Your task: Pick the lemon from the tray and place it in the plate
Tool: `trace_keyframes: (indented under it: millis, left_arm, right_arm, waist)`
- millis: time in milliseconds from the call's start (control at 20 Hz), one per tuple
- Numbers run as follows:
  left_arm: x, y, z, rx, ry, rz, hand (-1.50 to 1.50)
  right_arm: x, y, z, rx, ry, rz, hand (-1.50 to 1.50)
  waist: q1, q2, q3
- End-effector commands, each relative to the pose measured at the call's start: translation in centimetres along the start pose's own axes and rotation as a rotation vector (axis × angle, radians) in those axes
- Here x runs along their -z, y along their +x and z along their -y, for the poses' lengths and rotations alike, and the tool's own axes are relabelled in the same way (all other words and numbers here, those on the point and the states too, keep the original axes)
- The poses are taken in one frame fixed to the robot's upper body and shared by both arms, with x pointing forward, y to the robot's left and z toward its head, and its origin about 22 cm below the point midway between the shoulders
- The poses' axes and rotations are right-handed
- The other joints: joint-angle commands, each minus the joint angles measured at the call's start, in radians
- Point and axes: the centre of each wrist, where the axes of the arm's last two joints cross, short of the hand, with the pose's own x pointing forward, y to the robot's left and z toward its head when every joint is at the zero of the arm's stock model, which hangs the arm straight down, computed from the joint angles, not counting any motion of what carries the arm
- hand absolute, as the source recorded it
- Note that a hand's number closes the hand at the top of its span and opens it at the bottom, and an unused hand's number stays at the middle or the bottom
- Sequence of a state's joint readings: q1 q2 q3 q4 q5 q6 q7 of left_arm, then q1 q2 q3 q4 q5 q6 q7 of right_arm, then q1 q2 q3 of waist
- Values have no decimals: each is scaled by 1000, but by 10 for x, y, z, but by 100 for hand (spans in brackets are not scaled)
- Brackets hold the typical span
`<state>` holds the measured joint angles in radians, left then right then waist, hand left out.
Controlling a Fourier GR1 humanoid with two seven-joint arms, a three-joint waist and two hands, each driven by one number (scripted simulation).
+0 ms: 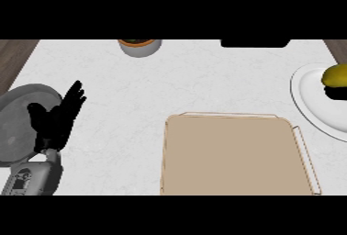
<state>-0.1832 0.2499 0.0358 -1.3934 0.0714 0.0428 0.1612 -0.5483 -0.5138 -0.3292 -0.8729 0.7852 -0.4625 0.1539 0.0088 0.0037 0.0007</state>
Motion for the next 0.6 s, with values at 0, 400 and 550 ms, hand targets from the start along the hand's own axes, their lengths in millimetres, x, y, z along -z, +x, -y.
trace_keyframes:
  millis: [0,400,550]
  left_arm:
    - [1,-1,6,-16,-12,0,0]
    - [-1,-13,-3,-1,-26,11,0]
    - [1,1,-10,-3,-21,-3,0]
  right_arm:
    - [22,-23,9,-65,72,-56,150]
    - [19,-79,9,67,314,-90,-150]
    - [25,-81,18,111,275,-13,-150]
  waist:
    - [9,3,0]
    - [22,10,2]
    - [10,3,1]
